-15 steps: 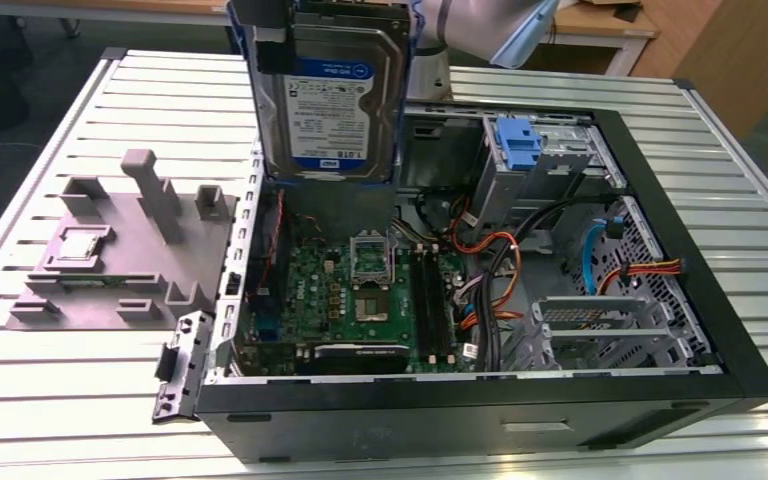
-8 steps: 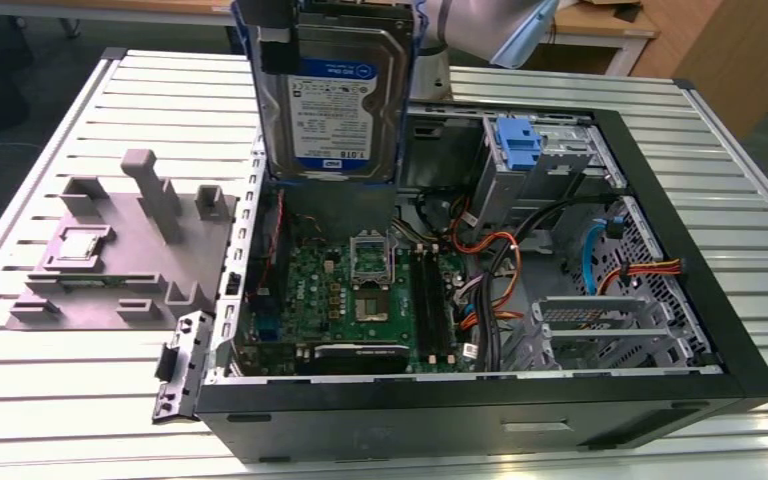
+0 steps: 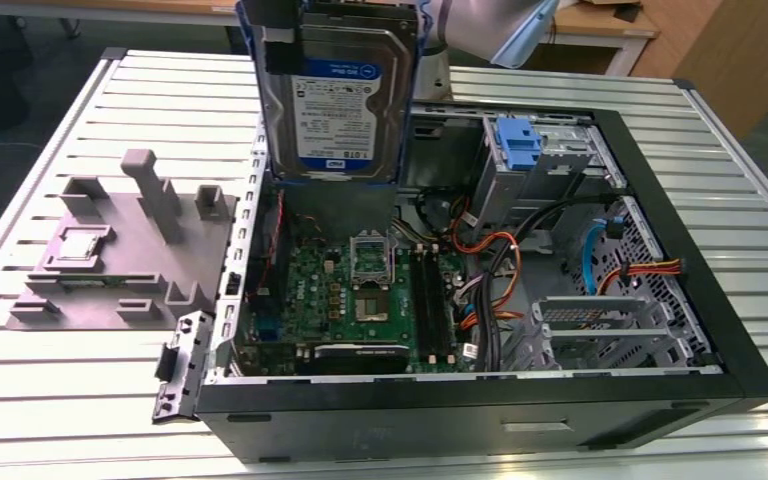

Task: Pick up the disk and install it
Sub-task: 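Pick up the disk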

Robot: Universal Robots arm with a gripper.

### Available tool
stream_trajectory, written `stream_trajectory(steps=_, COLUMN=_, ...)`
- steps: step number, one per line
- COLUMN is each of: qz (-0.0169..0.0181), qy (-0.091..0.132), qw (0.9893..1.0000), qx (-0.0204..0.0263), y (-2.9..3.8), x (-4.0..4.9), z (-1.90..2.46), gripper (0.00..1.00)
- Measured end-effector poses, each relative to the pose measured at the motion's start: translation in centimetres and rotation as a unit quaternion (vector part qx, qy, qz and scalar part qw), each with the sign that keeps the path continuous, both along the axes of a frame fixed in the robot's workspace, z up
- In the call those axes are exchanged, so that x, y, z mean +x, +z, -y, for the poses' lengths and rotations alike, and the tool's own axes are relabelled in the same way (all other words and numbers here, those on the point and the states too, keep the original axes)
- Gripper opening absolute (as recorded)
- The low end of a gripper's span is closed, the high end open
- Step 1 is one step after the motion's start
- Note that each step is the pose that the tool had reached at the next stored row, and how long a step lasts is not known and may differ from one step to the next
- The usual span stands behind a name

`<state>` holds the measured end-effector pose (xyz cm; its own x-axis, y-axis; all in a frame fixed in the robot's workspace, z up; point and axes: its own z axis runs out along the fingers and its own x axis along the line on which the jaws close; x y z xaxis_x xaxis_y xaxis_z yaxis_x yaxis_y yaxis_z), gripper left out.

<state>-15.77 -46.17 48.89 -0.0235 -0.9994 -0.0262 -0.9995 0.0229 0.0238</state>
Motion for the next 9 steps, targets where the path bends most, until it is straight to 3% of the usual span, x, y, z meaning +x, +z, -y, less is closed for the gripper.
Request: stream_trajectory(steps=9, qz=0.0000, qy=0.000, qw=1.0000, qx=0.0000, y=0.00, x=0.30, z=0.00, gripper=0.37)
